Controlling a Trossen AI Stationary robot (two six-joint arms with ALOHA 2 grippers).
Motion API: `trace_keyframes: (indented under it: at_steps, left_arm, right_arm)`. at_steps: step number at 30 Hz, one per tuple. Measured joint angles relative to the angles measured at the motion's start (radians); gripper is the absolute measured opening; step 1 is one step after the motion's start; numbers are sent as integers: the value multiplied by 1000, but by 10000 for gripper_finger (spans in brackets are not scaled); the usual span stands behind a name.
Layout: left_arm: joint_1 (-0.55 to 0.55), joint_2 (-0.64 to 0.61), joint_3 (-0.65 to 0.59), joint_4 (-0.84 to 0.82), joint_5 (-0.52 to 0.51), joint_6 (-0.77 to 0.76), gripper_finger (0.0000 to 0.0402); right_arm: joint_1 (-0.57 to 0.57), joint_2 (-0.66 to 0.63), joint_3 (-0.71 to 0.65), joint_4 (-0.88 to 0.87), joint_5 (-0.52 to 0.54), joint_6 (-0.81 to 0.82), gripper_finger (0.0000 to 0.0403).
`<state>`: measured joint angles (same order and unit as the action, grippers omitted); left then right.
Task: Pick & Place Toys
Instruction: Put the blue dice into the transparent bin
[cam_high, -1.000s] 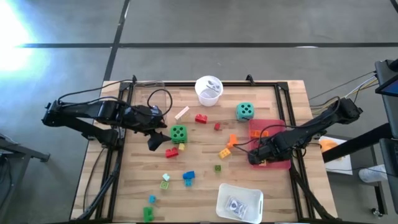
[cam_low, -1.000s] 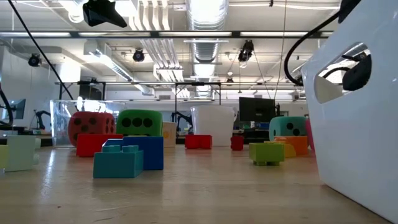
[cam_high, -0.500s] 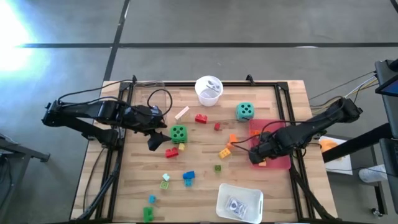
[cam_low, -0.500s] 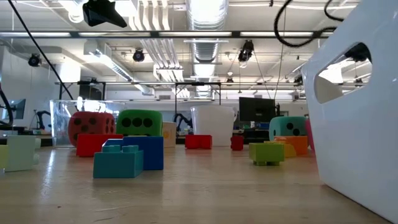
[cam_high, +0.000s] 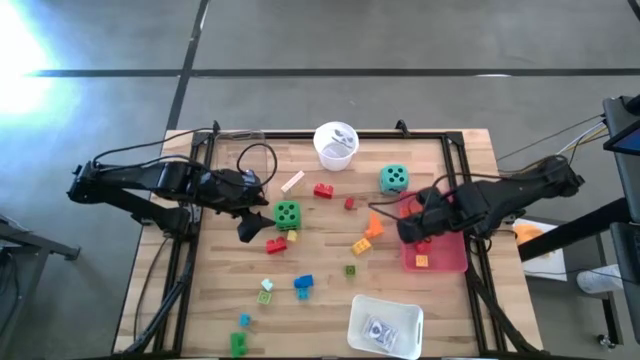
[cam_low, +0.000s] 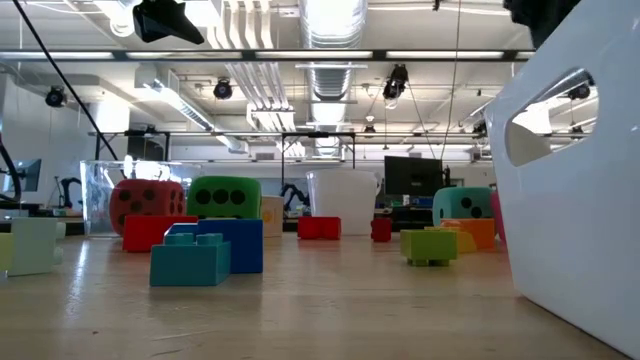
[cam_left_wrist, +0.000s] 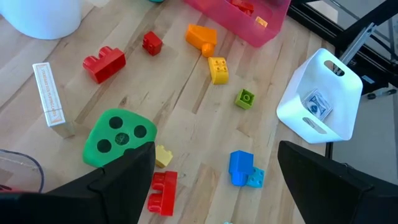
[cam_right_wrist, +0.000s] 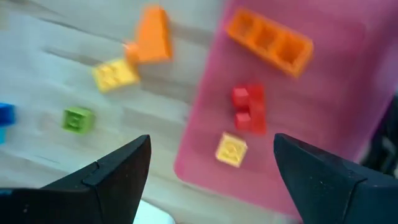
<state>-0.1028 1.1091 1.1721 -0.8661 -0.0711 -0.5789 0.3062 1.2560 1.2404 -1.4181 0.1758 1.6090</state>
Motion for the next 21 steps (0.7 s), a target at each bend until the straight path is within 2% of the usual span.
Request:
trace_keyframes:
  at_steps: [6,10,13,21]
  left_arm:
    - [0,0,0,0,0,0,340]
    - [0,0,0,0,0,0,340]
    - [0,0,0,0,0,0,340]
    - [0,0,0,0,0,-4,340]
  right_arm:
    - [-68,3,97,24,184,-197,331]
    - [-105,3,153,51,351,-340,331]
    - [-138,3,189,77,424,-415,331]
    - [-244,4,213,121,448,-474,331]
